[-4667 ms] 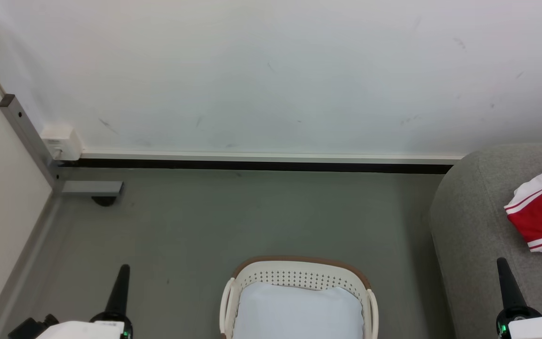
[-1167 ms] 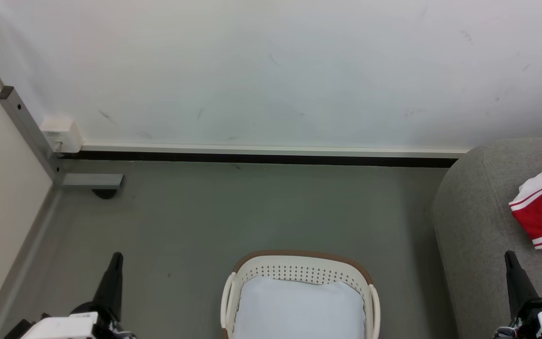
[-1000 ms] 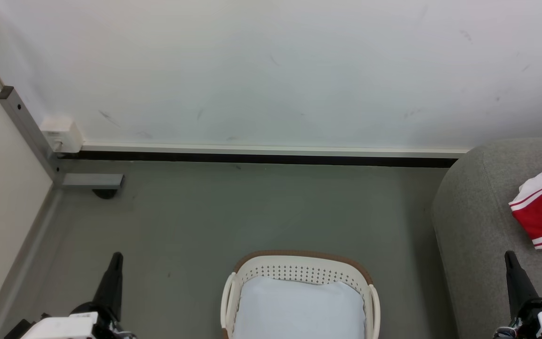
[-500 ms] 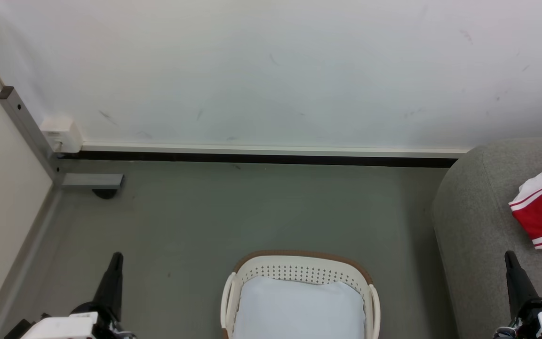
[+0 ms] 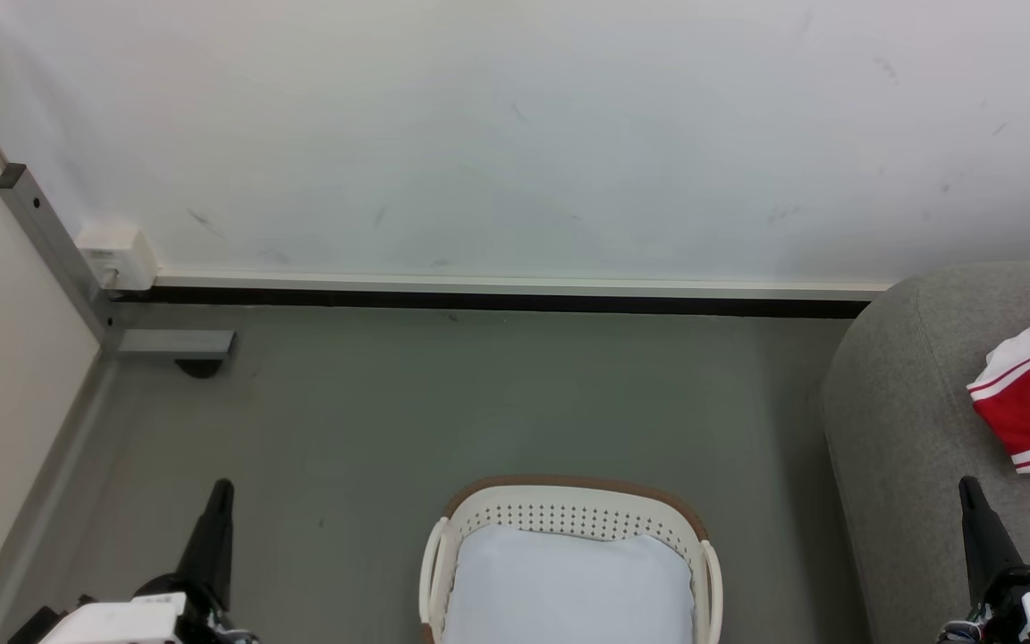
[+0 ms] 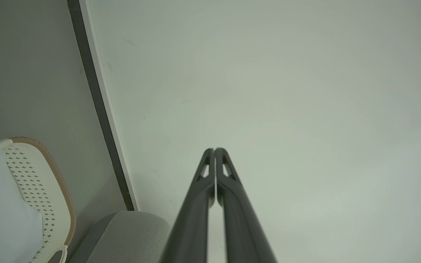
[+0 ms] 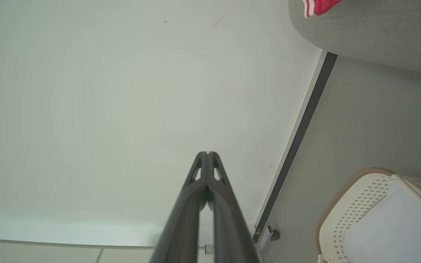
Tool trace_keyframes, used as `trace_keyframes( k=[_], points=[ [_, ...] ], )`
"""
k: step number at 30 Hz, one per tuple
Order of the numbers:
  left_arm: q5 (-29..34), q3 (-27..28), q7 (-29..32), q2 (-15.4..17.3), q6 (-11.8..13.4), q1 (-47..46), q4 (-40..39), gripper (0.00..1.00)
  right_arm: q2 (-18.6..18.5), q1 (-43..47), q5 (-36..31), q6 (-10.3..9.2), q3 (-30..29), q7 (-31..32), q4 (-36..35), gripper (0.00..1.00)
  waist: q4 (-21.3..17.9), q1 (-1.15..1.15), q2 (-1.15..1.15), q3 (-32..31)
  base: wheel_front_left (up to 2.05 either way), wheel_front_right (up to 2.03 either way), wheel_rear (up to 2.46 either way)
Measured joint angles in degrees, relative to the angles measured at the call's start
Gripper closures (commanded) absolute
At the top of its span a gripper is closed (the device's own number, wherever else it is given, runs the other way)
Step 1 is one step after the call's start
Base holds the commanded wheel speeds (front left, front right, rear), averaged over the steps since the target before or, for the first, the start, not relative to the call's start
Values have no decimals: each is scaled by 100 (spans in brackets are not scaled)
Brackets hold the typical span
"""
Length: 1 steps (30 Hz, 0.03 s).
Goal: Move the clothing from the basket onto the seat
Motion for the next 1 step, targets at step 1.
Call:
trace_keyframes(
  k=[1],
  points=[
    [0,0,0,0,0,0,0,100,1,0,0,0,0,0,0,100,0,0,0,0,0,0,0]
  ],
)
